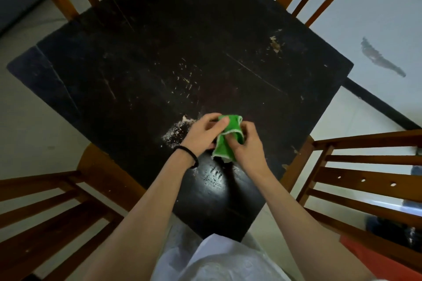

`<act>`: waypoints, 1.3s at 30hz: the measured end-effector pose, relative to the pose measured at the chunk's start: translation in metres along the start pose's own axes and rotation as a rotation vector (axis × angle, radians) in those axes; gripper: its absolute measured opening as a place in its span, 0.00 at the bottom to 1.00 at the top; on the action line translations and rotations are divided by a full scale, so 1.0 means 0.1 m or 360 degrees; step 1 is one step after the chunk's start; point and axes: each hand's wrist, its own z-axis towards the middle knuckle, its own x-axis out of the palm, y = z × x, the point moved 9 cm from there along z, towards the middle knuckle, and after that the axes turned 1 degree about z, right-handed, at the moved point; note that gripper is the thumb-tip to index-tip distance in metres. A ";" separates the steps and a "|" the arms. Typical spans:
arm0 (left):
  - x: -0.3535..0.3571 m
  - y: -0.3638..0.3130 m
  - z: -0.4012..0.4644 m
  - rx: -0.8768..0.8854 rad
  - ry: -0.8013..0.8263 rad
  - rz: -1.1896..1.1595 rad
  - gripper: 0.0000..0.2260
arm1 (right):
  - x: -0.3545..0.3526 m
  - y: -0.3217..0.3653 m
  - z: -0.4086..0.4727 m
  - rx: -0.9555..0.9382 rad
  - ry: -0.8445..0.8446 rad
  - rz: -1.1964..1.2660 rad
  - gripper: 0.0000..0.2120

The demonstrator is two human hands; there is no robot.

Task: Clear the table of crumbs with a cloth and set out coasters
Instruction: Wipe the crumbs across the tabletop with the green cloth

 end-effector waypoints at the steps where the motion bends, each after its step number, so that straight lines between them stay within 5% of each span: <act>1: 0.08 0.01 0.00 0.0000 0.0013 0.0048 0.15 | 0.06 -0.01 -0.02 0.0012 0.0120 0.0017 0.13; 5: 0.09 0.06 0.05 -0.0019 -0.0121 0.0239 0.23 | 0.11 -0.12 -0.08 0.0053 0.0446 -0.0003 0.21; 10: 0.16 0.08 0.02 -0.0159 -0.0058 -0.0499 0.16 | -0.24 -0.05 0.00 -0.0087 0.0267 0.0205 0.17; 16: 0.22 -0.07 -0.01 0.0081 0.0154 -0.0493 0.21 | -0.36 -0.21 0.03 0.0123 0.0452 0.0617 0.36; 21: 0.27 -0.10 -0.04 0.0128 0.0060 -0.0348 0.11 | -0.50 -0.04 0.02 -0.0204 0.0444 -0.0011 0.18; 23: 0.27 -0.09 -0.04 0.0089 0.0002 -0.0493 0.10 | -0.52 -0.03 -0.06 -0.0119 0.0579 0.0157 0.10; 27: 0.50 -0.18 -0.15 -0.0041 0.0264 -0.1131 0.12 | -0.69 -0.27 -0.01 0.0168 0.0403 0.0528 0.27; 30: 0.72 -0.22 -0.25 -0.0191 0.0483 -0.1210 0.18 | -0.49 -0.35 -0.04 0.0316 0.0559 0.0844 0.33; 32: 0.79 -0.21 -0.25 -0.0261 0.0498 -0.1111 0.18 | -0.36 -0.42 -0.08 0.0502 0.0614 0.1141 0.28; 36: 0.54 -0.19 -0.07 -0.0195 0.0060 -0.0746 0.10 | -0.65 -0.51 0.03 0.0498 0.0085 0.0661 0.15; 39: 0.19 -0.12 0.02 -0.0112 -0.0328 -0.0399 0.17 | -1.12 -0.50 0.07 0.0412 -0.0460 0.0293 0.12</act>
